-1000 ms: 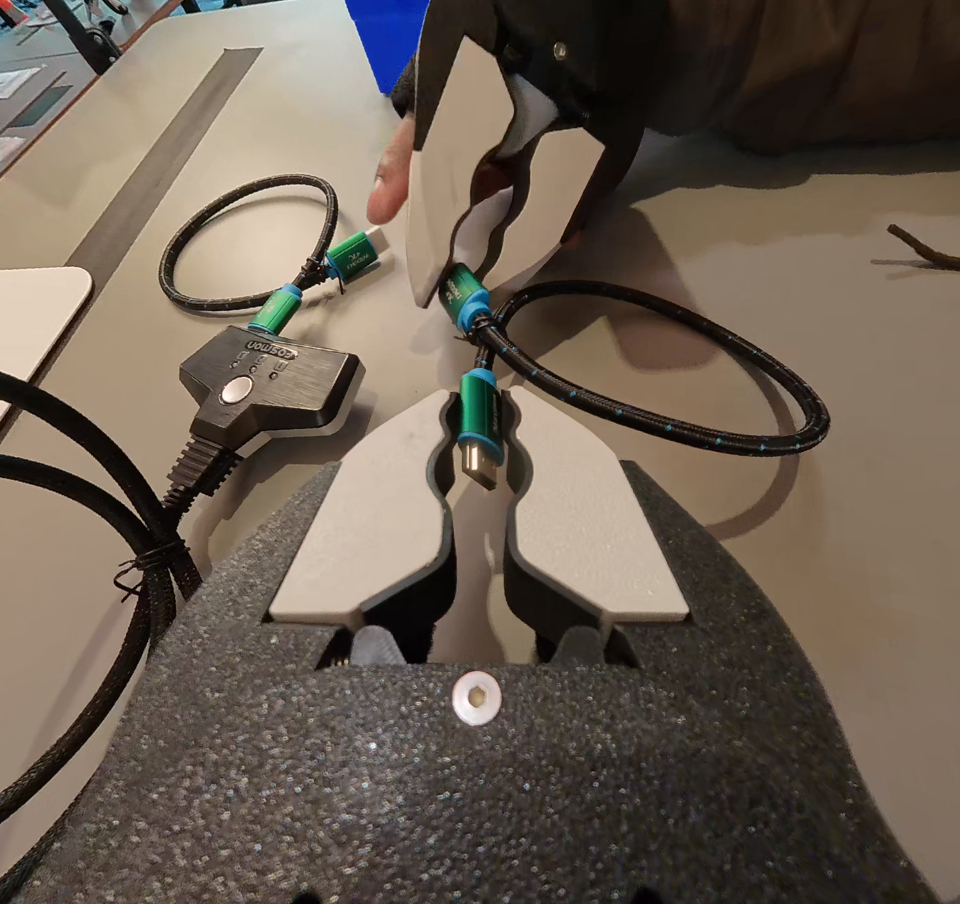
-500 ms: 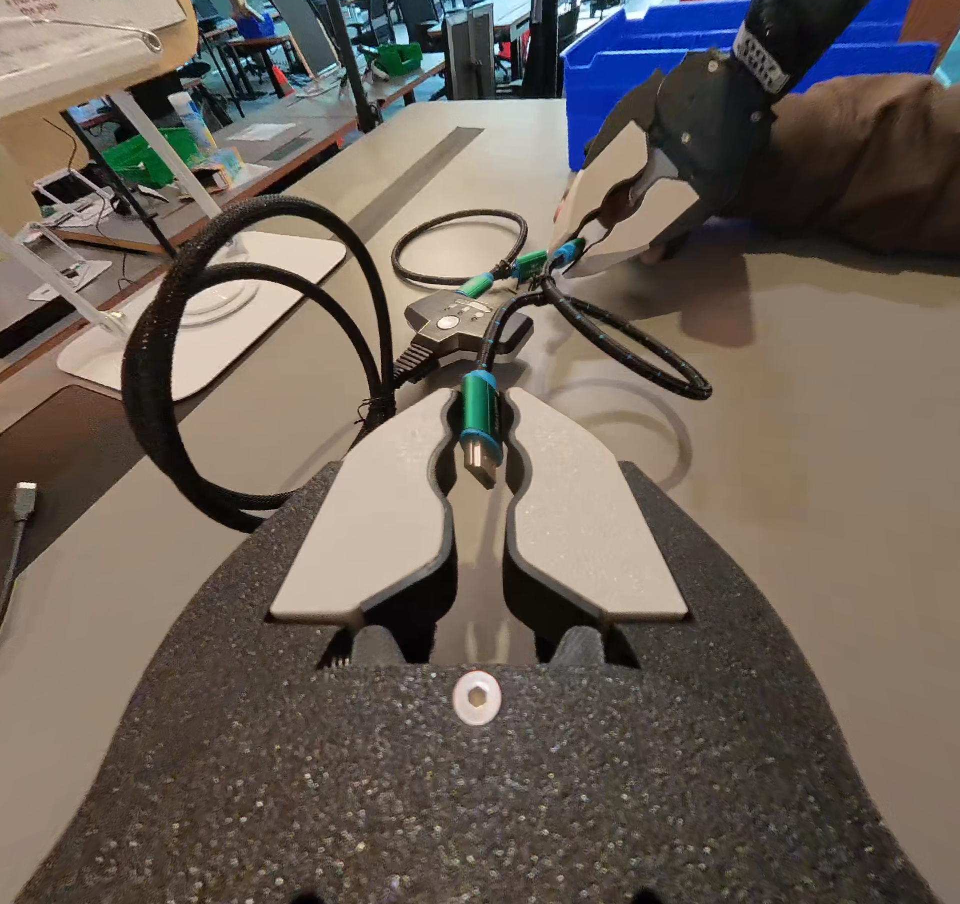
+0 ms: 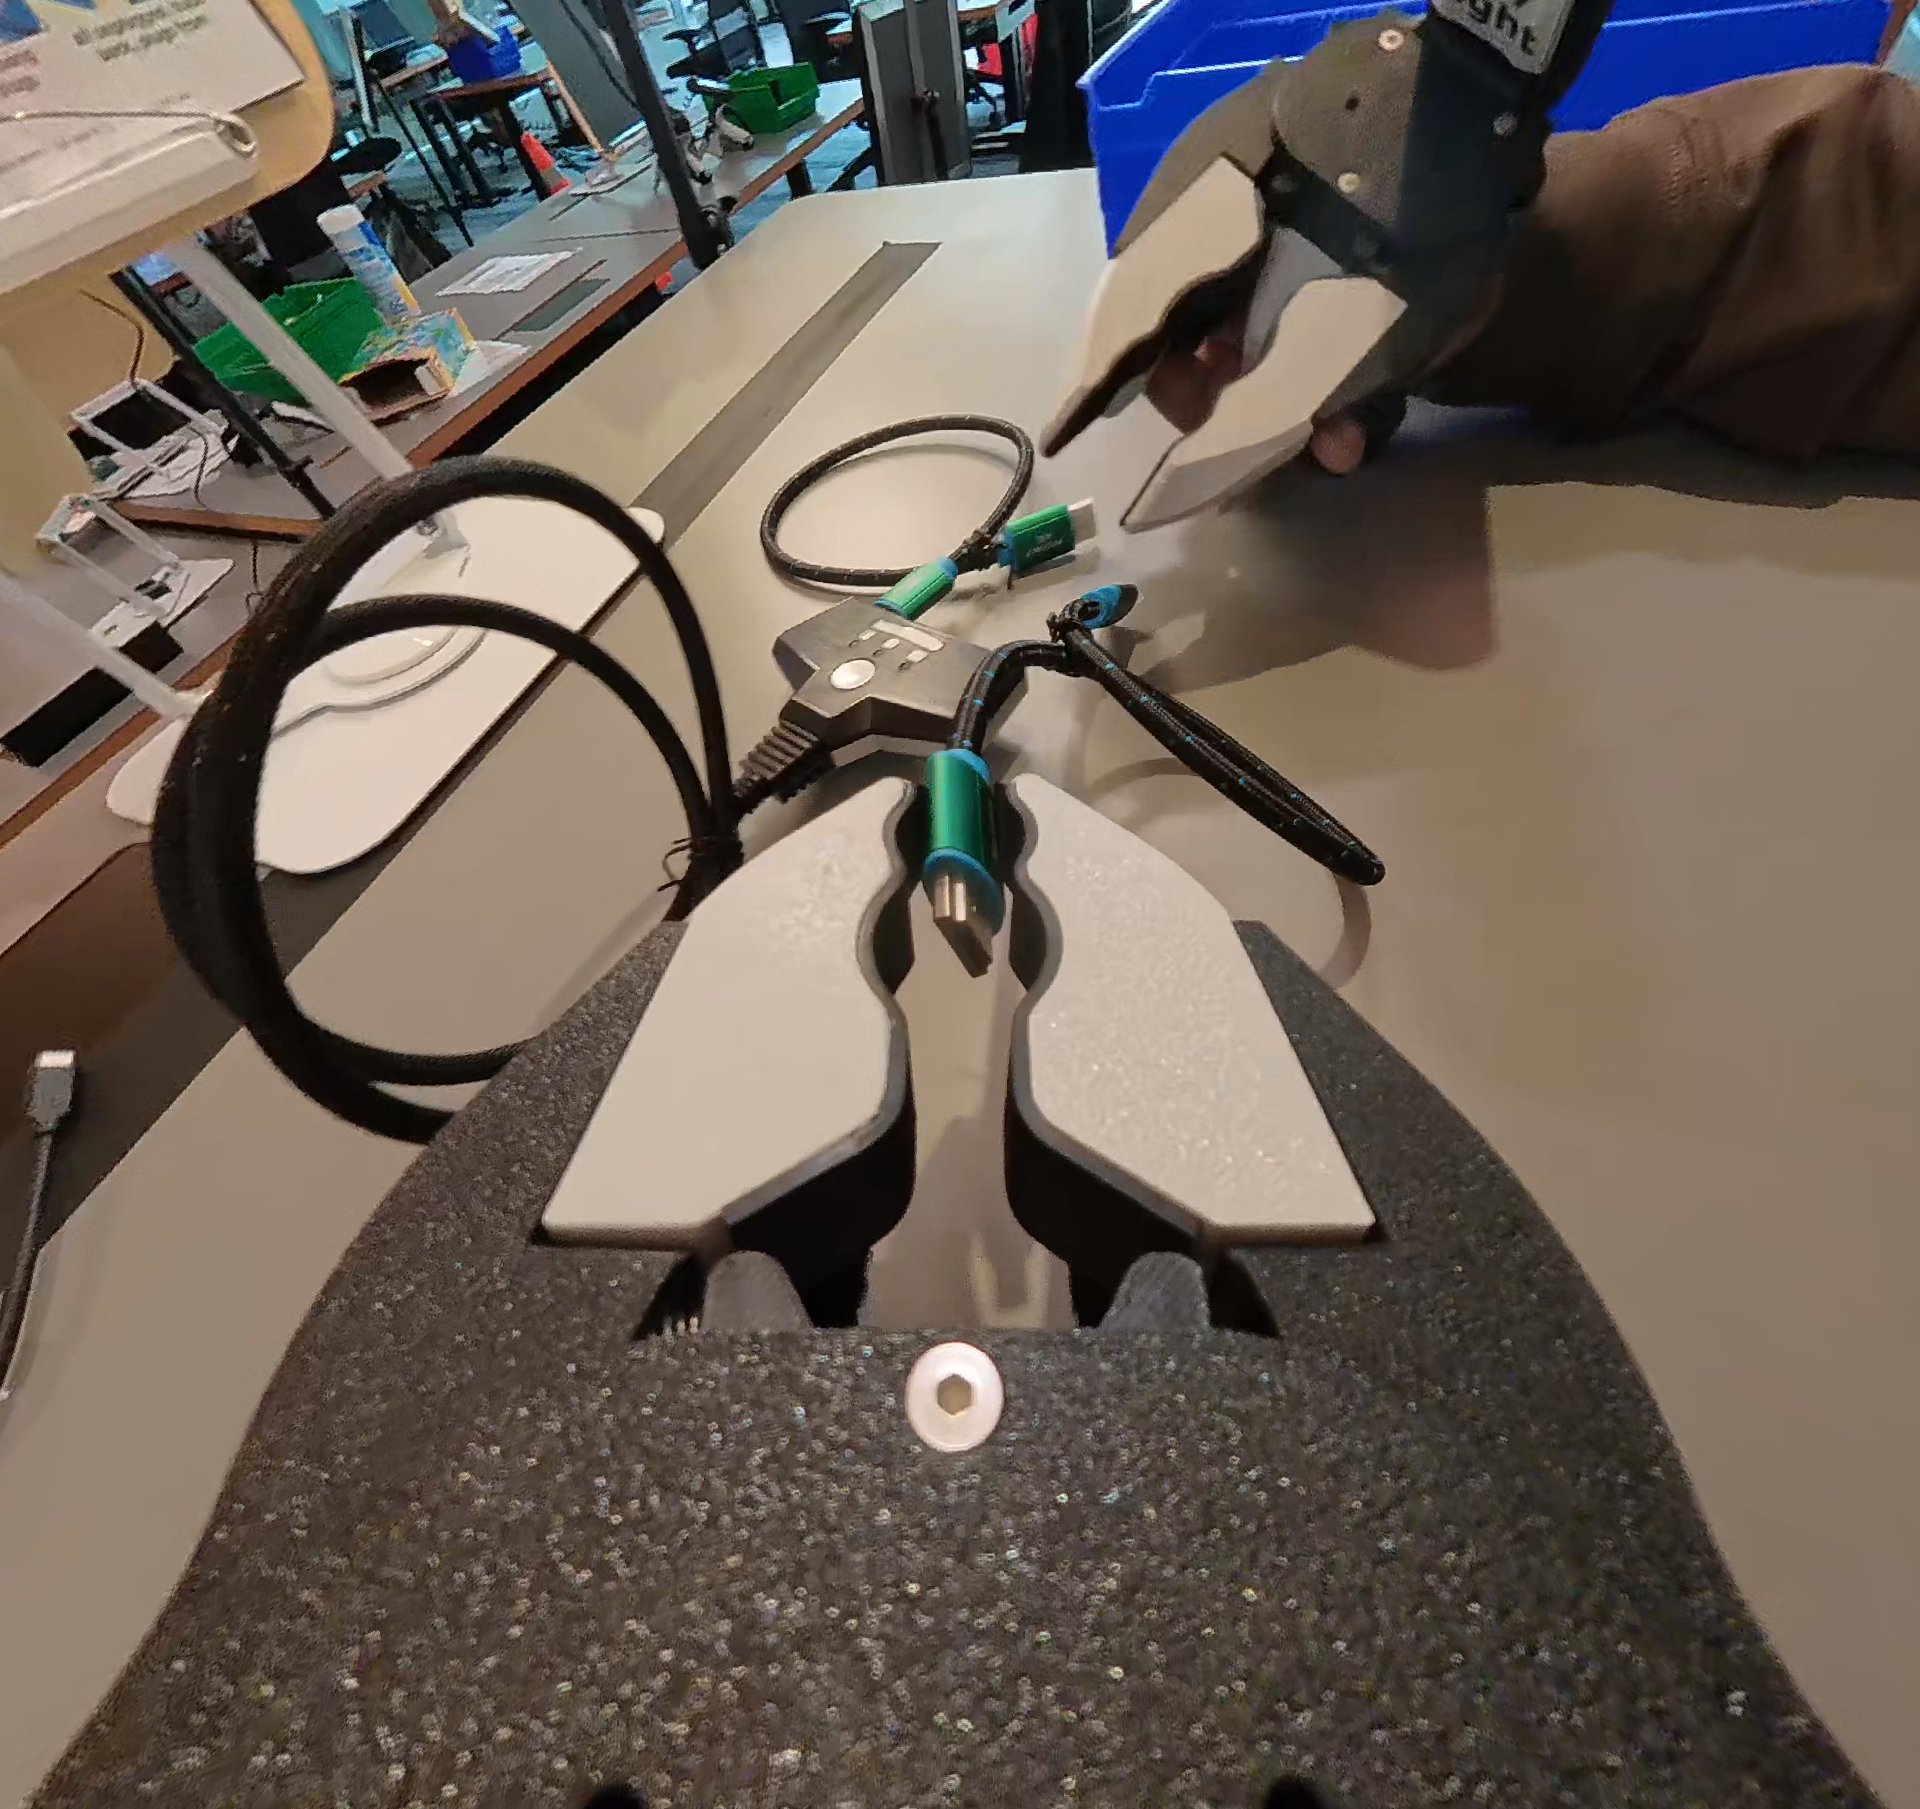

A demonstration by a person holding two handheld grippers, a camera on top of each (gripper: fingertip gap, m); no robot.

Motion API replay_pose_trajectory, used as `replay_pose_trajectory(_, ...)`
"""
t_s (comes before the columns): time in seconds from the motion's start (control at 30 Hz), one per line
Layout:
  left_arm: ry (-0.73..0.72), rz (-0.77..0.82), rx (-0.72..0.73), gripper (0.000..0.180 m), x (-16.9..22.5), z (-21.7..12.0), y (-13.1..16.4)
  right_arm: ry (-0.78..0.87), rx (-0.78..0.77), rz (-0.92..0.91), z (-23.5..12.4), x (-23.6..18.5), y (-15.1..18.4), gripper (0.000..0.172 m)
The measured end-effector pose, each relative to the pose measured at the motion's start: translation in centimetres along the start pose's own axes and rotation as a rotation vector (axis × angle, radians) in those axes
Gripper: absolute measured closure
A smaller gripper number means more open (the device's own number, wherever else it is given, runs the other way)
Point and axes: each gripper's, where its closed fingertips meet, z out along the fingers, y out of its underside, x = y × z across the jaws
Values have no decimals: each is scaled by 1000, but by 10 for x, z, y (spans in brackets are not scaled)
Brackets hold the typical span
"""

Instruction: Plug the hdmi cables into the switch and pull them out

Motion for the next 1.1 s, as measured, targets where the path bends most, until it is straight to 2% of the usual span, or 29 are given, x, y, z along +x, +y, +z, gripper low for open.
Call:
replay_pose_trajectory(0.13,75,61,2,167,21,19,-8,-36,117,71,4,-9,-32,142)
replay_pose_trajectory(0.27,141,146,-24,167,46,40,-13,-110,126,56,9,-30,-47,142)
replay_pose_trajectory(0.53,163,215,6,167,59,47,-21,-271,21,50,13,-58,-39,140)
replay_pose_trajectory(0.6,157,217,7,167,60,50,-22,-272,-2,27,14,-61,-35,153)
replay_pose_trajectory(0.7,128,140,-19,165,53,57,-18,-151,-25,-42,17,-46,-30,162)
replay_pose_trajectory(0.8,68,3,-9,144,37,61,-21,41,-10,-157,8,-17,-33,164)
replay_pose_trajectory(0.97,116,-258,185,131,29,56,-54,361,-15,-410,-16,22,-48,166)
replay_pose_trajectory(1.1,213,-482,285,130,27,55,-66,486,-54,-599,-16,24,-52,166)
